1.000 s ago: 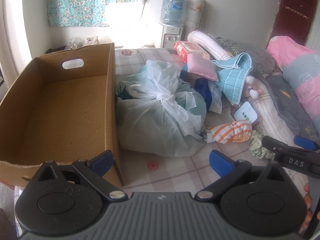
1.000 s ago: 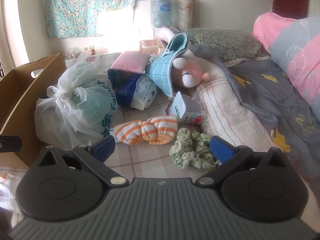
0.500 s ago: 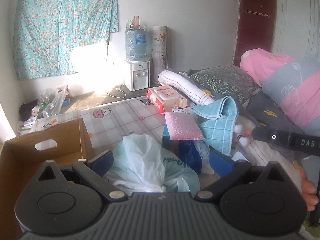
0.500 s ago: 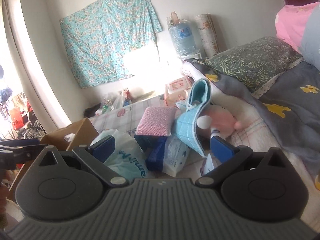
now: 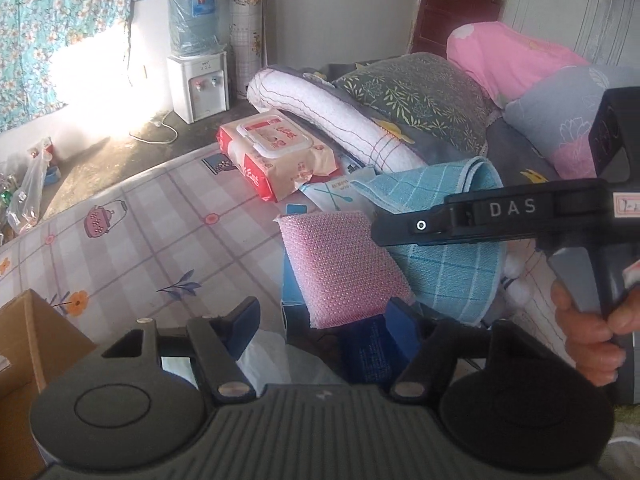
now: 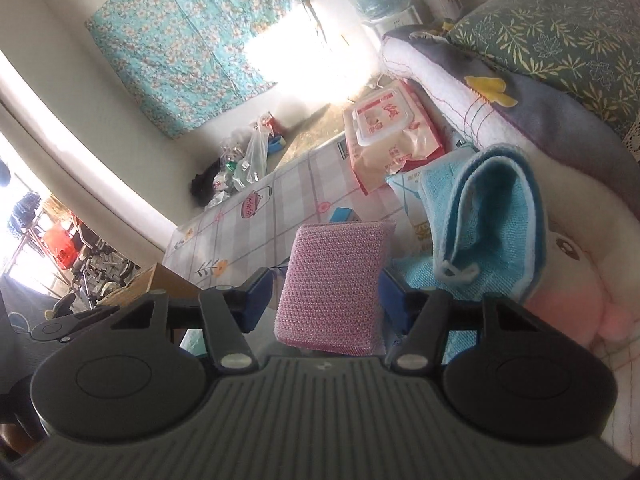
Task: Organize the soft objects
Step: 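Reach the left gripper to the pink knitted pad and close on it, then lift the pink pad with the left gripper off the pile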
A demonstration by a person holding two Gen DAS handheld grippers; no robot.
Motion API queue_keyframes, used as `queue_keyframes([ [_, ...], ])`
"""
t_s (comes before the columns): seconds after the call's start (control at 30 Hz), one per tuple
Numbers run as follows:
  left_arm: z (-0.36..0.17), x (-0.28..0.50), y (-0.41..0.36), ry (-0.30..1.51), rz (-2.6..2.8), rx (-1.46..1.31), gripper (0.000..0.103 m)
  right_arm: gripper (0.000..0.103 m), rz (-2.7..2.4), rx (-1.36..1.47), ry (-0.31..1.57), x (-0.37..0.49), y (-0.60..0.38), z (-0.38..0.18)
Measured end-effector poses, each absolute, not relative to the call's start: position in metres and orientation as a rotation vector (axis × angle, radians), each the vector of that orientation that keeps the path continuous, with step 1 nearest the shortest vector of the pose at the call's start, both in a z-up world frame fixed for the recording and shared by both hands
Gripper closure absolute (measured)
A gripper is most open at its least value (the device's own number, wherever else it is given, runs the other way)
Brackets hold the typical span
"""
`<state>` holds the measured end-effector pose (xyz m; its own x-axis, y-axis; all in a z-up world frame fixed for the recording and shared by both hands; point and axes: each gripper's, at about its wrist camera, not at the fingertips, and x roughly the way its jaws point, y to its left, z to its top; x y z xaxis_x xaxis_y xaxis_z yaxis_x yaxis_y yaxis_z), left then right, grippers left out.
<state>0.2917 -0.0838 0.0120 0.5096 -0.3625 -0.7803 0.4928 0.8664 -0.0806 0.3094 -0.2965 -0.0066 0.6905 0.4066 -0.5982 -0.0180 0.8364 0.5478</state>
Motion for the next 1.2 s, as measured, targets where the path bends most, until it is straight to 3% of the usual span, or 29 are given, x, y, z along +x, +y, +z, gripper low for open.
queue_keyframes([
  [0.3,-0.021,0.34,-0.107,0.996,-0.542,0.152,0.046,0.048,0.199,0.46,0.895,0.365,-0.289,-0.029],
  [0.57,-0.026,0.348,-0.11,0.96,-0.526,0.185,0.067,0.048,0.206,0.417,0.967,0.379,-0.278,-0.032],
  [0.63,-0.025,0.349,-0.107,0.958,-0.523,0.186,0.069,0.048,0.204,0.425,0.979,0.38,-0.276,-0.03],
  [0.83,-0.026,0.355,-0.096,0.958,-0.472,0.18,0.069,0.033,0.202,0.446,1.005,0.392,-0.274,-0.029],
  [1.03,-0.044,0.367,-0.081,1.077,-0.321,0.258,0.07,0.033,0.203,0.43,1.046,0.401,-0.267,-0.038],
  [1.2,-0.033,0.368,-0.054,1.066,-0.379,0.082,0.069,0.033,0.215,0.434,1.048,0.406,-0.265,-0.04],
])
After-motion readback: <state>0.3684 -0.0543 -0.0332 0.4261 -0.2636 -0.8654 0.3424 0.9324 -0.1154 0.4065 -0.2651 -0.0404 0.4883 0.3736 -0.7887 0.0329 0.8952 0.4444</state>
